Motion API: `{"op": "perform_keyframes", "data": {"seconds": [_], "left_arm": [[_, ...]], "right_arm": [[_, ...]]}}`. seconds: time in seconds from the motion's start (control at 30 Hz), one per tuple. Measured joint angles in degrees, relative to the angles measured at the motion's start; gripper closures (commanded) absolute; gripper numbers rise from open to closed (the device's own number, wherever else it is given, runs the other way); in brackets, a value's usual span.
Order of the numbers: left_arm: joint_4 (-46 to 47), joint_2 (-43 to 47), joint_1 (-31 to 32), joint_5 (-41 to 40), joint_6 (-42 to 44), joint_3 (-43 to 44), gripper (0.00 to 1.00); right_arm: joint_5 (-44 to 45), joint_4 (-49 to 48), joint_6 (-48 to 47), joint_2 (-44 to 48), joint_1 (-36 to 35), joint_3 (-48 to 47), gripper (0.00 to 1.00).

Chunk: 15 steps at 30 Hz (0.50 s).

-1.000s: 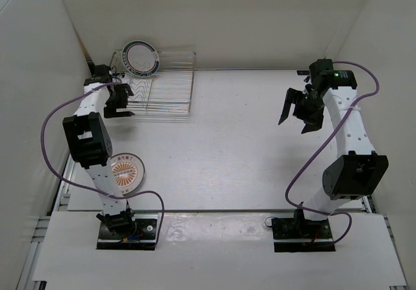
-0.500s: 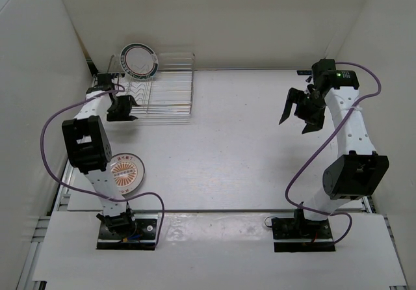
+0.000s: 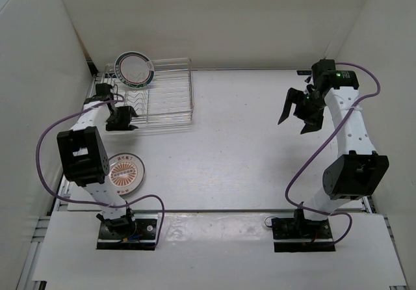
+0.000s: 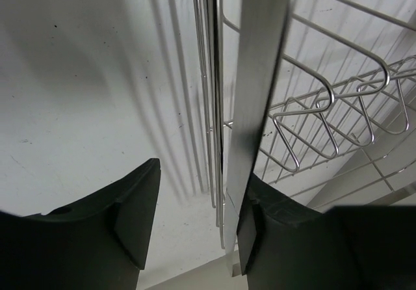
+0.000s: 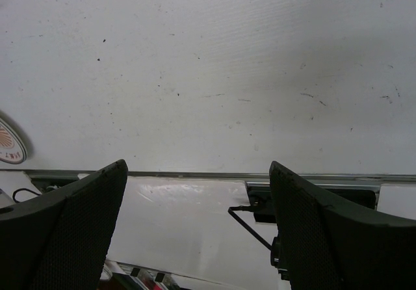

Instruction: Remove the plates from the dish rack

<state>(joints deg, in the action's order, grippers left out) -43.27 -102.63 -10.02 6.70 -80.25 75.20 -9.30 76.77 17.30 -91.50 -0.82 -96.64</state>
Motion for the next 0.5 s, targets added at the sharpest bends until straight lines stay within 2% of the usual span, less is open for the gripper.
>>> {"op": "perform_keyframes", "data": {"seconds": [0.07, 0.1, 0.17, 0.37, 0.4, 0.47, 0.5], "left_arm": [[0.09, 0.22, -0.11, 0.17, 0.44, -0.22, 0.5], [0.24, 0.33, -0.2, 0.35, 0.76, -0.26, 0.58], [0.44, 0.59, -0.44, 0.79, 1.49, -0.26, 0.63], [-0.15, 1.07, -1.4, 2.47, 3.87, -0.79, 0.63], [-0.15, 1.14, -1.49, 2.69, 4.11, -0.9, 0.64], [0.04, 1.29, -1.64, 3.21, 4.59, -1.16, 0.74], [0.44, 1.4, -1.68, 3.45, 4.96, -1.27, 0.74]], "right_arm": [[-0.09, 0.0, 0.0, 0.0, 0.0, 0.0, 0.09], [-0.11, 0.0, 0.0, 0.0, 0.0, 0.0, 0.09], [-0.11, 0.0, 0.0, 0.0, 0.02, 0.0, 0.09], [-0.26, 0.0, 0.0, 0.0, 0.02, 0.02, 0.09], [-0.31, 0.0, 0.0, 0.0, 0.0, 0.02, 0.09], [-0.33, 0.0, -0.02, 0.0, 0.0, 0.02, 0.09], [-0.33, 0.0, 0.0, 0.0, 0.0, 0.02, 0.09]]}}
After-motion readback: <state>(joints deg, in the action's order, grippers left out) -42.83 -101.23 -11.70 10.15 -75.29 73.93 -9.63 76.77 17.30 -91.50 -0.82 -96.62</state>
